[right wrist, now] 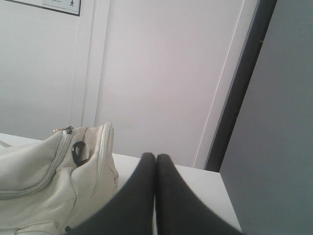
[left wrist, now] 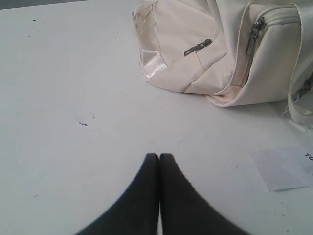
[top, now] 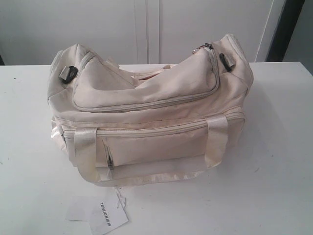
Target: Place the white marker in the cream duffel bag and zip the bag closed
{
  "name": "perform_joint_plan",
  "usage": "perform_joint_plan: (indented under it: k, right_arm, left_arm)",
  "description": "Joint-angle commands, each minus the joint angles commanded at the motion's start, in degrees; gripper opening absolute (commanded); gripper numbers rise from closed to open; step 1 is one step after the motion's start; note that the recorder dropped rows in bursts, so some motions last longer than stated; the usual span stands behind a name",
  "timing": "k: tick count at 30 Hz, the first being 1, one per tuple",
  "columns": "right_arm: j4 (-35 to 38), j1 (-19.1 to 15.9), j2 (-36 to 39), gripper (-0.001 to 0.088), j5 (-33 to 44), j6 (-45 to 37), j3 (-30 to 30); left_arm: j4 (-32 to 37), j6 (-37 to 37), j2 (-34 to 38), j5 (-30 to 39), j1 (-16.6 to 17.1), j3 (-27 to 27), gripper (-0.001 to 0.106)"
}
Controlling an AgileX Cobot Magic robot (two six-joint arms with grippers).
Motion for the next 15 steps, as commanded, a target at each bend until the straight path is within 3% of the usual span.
perform_joint_plan:
  k: [9, 15]
  right_arm:
    - [-0.2, 0.0, 0.0, 0.0, 0.6, 0.7, 0.0]
    - [-4.8, 0.0, -1.8, 0.0, 2.1, 12.1, 0.0]
  left_arm:
    - [0.0, 0.0, 0.0, 0.0, 0.0, 0.0, 0.0]
    - [0.0, 0.0, 0.0, 0.0, 0.0, 0.0, 0.0]
